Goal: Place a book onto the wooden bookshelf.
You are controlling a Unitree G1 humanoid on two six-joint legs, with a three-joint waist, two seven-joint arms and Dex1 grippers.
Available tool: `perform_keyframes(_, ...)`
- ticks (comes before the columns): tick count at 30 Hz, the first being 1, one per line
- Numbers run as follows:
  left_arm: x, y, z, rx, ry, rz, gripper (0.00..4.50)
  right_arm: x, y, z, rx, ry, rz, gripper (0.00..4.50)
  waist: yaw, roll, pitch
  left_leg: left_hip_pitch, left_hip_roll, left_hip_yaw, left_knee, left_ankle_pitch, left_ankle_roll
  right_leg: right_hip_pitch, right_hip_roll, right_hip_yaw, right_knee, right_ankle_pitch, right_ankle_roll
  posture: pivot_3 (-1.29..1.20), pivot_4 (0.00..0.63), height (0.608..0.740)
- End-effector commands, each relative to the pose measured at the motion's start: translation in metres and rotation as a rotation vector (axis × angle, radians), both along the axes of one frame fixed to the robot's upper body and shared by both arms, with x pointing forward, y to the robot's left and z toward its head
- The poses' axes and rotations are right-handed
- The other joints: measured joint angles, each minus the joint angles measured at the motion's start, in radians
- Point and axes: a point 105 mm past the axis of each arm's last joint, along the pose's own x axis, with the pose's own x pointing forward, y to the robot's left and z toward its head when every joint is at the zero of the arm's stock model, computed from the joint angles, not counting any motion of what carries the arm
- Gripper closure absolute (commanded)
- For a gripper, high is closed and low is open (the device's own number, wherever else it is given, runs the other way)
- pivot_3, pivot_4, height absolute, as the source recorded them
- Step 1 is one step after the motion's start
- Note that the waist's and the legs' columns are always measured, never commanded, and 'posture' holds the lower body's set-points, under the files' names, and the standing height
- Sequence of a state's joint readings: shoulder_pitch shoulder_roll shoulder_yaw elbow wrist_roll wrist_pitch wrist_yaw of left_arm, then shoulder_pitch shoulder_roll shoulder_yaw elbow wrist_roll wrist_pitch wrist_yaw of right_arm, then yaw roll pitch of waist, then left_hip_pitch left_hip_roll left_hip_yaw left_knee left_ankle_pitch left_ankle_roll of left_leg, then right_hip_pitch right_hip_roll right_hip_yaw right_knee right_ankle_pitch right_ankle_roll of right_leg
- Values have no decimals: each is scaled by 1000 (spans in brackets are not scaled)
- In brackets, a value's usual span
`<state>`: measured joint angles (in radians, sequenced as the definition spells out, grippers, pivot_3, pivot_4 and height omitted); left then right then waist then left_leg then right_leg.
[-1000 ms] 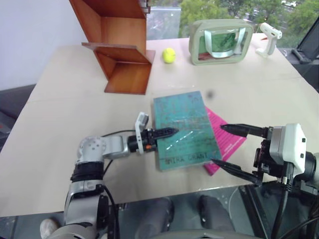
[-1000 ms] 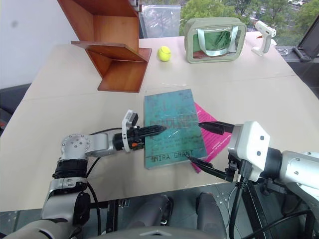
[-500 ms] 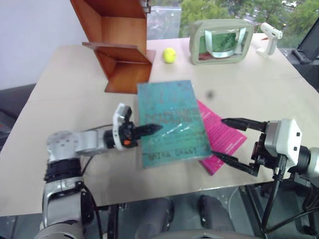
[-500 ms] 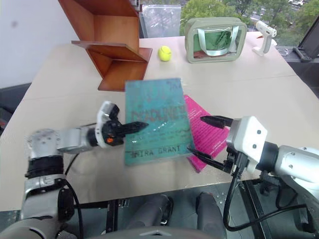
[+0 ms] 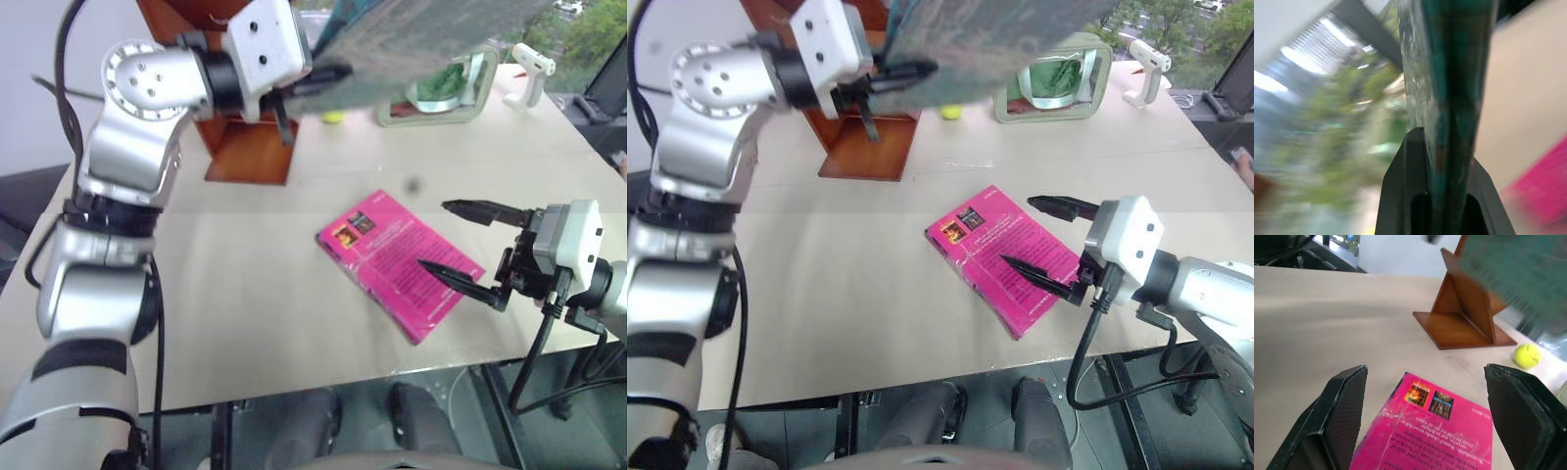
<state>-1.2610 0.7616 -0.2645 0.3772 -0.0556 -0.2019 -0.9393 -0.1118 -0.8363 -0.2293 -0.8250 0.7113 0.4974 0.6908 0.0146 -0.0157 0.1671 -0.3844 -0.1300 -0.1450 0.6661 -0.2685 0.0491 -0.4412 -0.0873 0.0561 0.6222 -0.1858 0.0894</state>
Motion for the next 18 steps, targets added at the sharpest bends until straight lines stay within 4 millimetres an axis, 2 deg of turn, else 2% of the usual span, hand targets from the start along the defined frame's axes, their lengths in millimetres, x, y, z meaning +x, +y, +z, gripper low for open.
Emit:
perform_keyframes(1, 24, 32, 15, 210, -151, 201, 4452, -1, 4, 8, 13, -60, 8, 609, -2, 0, 0, 0, 0, 0, 0, 0, 0, -1, 0, 0, 0, 0, 0, 0, 150, 740)
perform_keyframes(3, 38, 47, 11, 292, -145, 294, 4452, 1, 4, 8, 17, -67, 2, 609, -2, 0, 0, -2, 0, 0, 0, -1, 1, -3, 1, 0, 0, 0, 0, 0, 150, 740)
perform_keyframes(6, 64, 91, -1, 419, -94, 555, 4452, 2, 6, 8, 24, -76, -6, 609, -3, 0, 0, -6, -2, 0, 2, -1, 3, -6, 2, 0, 1, 0, 0, 0, 150, 740)
perform_keyframes(10, 74, 132, -22, 540, 39, 749, 4452, 5, 9, 11, 41, -101, -25, 609, -4, -4, 3, -9, -3, -2, 4, -1, 3, -8, 2, -2, 3, 0, 1, 0, 150, 740)
perform_keyframes(12, 74, 140, -25, 566, 75, 791, 4452, 9, 8, 17, 52, -127, -41, 609, -5, -5, 4, -10, -3, -2, 5, -1, 3, -8, 2, -3, 3, 0, 1, 0, 150, 740)
perform_keyframes(18, 79, 148, -19, 538, 47, 879, 4452, 21, 6, 40, 73, -228, -94, 609, -23, -7, 5, -10, -3, -2, 6, -1, 3, -8, 2, -3, 4, 0, 1, 0, 150, 740)
